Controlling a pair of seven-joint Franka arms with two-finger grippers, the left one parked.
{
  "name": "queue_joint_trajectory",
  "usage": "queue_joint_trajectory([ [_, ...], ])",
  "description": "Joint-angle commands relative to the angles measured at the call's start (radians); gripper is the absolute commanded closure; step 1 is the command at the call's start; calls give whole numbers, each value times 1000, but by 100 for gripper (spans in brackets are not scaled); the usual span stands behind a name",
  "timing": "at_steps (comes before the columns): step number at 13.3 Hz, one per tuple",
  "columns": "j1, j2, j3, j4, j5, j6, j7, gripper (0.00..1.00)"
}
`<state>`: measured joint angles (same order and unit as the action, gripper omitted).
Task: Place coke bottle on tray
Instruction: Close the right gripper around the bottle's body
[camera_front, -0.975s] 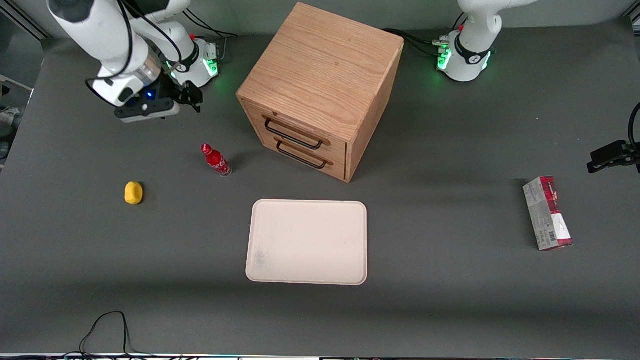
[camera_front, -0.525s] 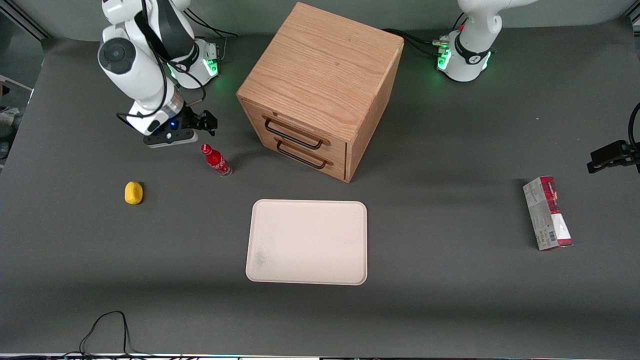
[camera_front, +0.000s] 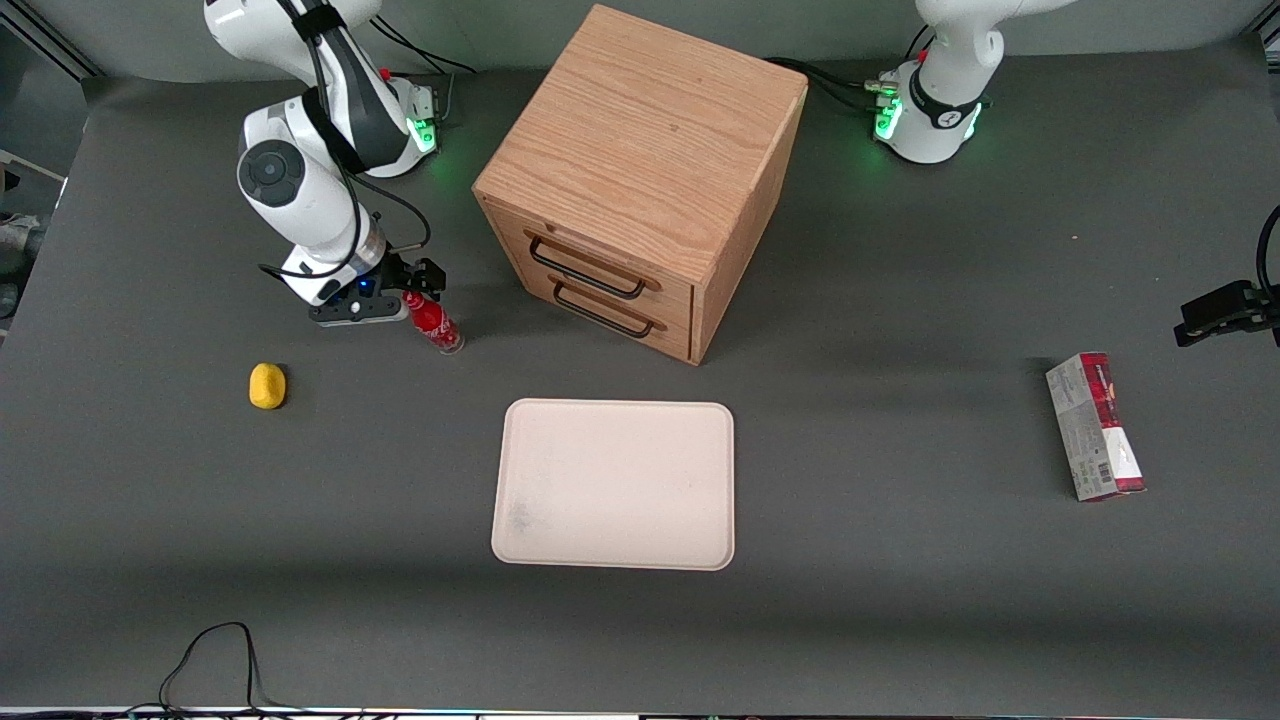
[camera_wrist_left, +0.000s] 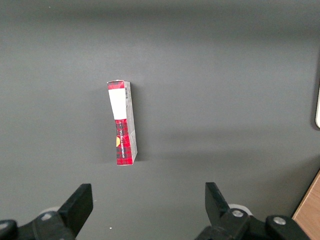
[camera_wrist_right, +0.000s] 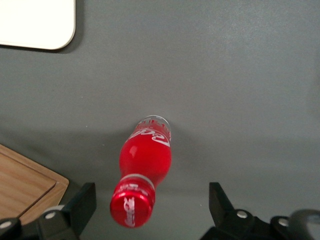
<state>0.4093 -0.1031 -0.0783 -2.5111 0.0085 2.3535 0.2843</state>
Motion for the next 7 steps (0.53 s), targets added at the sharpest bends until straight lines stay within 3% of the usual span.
queue_joint_trajectory([
  [1,13,16,-4,3,1,27,33,0],
  [5,19,10,0,12,1,26,68,0],
  [7,20,8,0,12,1,26,70,18],
])
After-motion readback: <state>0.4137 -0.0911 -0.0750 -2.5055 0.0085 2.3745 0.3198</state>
